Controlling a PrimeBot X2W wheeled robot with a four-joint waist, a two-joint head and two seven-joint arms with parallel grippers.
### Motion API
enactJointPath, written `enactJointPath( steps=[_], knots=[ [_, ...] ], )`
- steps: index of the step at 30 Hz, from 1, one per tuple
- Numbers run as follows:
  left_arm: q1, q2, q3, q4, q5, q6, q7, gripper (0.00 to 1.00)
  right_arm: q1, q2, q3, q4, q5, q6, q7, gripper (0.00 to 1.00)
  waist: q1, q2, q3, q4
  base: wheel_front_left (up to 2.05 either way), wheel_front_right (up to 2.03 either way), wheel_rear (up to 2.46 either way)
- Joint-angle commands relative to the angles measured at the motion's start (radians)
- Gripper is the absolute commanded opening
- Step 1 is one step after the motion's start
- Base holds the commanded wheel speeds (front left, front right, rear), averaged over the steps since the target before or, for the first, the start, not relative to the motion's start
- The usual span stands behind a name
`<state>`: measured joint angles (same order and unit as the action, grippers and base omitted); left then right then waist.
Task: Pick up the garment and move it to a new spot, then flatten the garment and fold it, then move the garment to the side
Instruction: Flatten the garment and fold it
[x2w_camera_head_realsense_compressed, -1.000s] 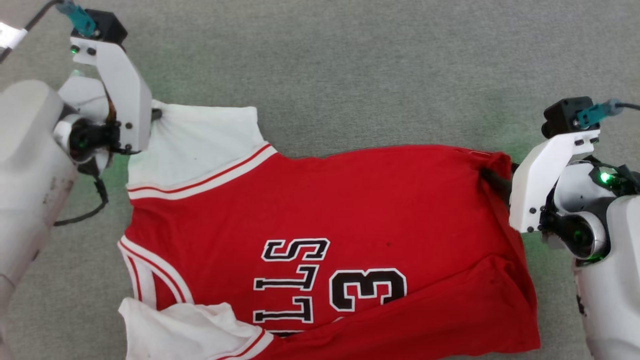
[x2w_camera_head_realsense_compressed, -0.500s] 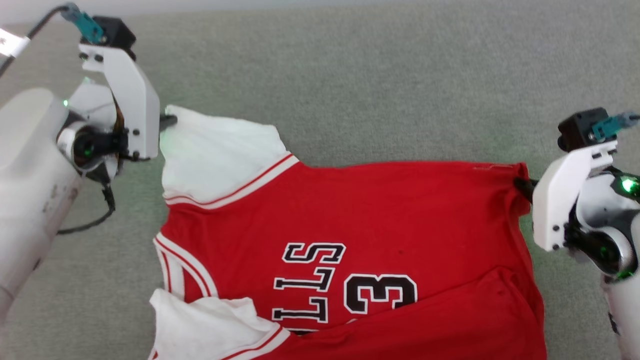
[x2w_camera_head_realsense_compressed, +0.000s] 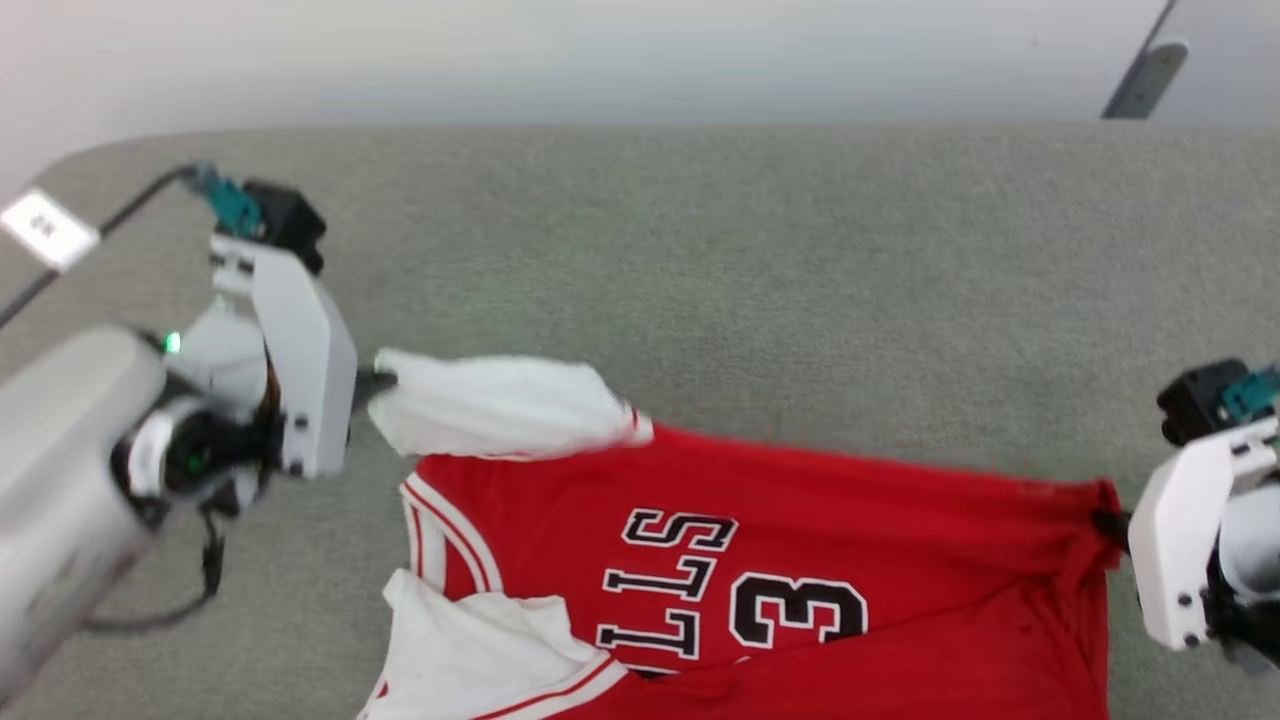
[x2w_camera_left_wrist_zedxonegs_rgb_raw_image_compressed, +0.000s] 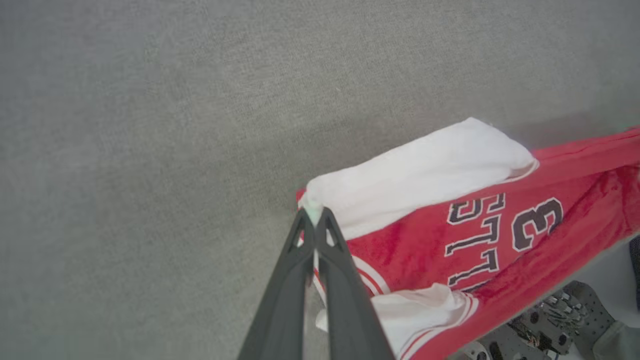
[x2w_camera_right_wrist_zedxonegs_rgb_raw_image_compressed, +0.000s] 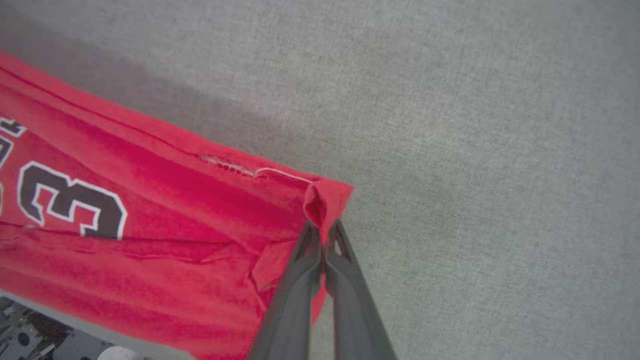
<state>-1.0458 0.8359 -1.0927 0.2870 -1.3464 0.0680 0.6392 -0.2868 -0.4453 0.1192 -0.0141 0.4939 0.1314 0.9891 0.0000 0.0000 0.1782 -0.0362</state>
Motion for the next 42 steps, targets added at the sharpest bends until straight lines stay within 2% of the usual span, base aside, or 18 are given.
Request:
enactJointPath(
  steps=[1,6,9,11,15,21,22,23,24,25,26,35,42],
  knots=[
    [0.037,0.026,0.001,-0.062,-0.016,0.032,0.003,0.0,0.027,-0.006,-0.014,-0.013,0.008,-0.002,0.012,0.0,0.0,0.0,-0.032,0.032,0.0,0.0,0.0],
    [0.15,0.152,-0.008,-0.346,-0.039,0.175,-0.009,0.0,0.11,0.002,-0.053,-0.059,0.011,-0.002,0.063,0.0,0.0,0.0,-0.037,0.042,0.0,0.0,0.0],
    [0.223,0.198,-0.019,-0.455,-0.065,0.245,-0.028,0.0,0.154,0.018,-0.072,-0.075,0.006,-0.002,0.085,0.0,0.0,0.0,-0.035,0.044,0.0,0.0,0.0],
    [0.272,0.214,-0.023,-0.497,-0.087,0.275,-0.053,0.0,0.18,0.032,-0.08,-0.075,0.002,-0.002,0.099,0.0,0.0,0.0,-0.033,0.043,0.0,0.0,0.0],
    [0.354,0.217,-0.051,-0.502,-0.111,0.29,-0.084,0.0,0.207,0.057,-0.087,-0.073,-0.007,-0.002,0.105,0.0,0.0,0.0,-0.027,0.042,0.0,0.0,0.0],
    [0.407,0.161,-0.071,-0.4,-0.133,0.244,-0.113,0.0,0.18,0.073,-0.066,-0.025,-0.025,-0.002,0.075,0.0,0.0,0.0,-0.025,0.037,0.0,0.0,0.0],
    [0.41,0.151,-0.071,-0.381,-0.137,0.234,-0.119,0.05,0.172,0.074,-0.061,-0.015,-0.026,-0.002,0.068,0.0,0.0,0.0,-0.025,0.036,0.0,0.0,0.0],
    [0.414,0.143,-0.071,-0.365,-0.14,0.224,-0.124,0.24,0.167,0.076,-0.055,-0.008,-0.027,-0.002,0.062,0.33,0.0,0.0,-0.026,0.036,0.0,0.0,0.0],
    [0.418,0.136,-0.067,-0.35,-0.142,0.214,-0.134,0.47,0.163,0.075,-0.046,-0.003,-0.025,-0.002,0.054,0.47,0.0,0.0,-0.028,0.036,0.0,0.0,0.0],
    [0.419,0.13,-0.063,-0.339,-0.144,0.208,-0.143,0.88,0.157,0.074,-0.042,0.002,-0.022,-0.002,0.048,1.0,0.0,0.0,-0.029,0.036,0.0,0.0,0.0],
    [0.42,0.127,-0.059,-0.329,-0.145,0.203,-0.153,1.0,0.151,0.075,-0.038,0.004,-0.016,-0.002,0.044,1.0,0.0,0.0,-0.032,0.036,0.0,0.0,0.0],
    [0.453,0.149,-0.005,-0.329,-0.125,0.179,-0.306,1.0,0.174,0.085,-0.081,-0.035,0.043,-0.002,0.077,1.0,0.0,0.0,-0.061,0.037,0.0,0.0,0.0],
    [0.526,0.176,0.055,-0.343,-0.08,0.159,-0.554,1.0,0.201,0.096,-0.16,-0.042,0.033,-0.002,0.105,1.0,0.0,0.0,-0.077,0.046,0.0,0.0,0.0]
  ],
)
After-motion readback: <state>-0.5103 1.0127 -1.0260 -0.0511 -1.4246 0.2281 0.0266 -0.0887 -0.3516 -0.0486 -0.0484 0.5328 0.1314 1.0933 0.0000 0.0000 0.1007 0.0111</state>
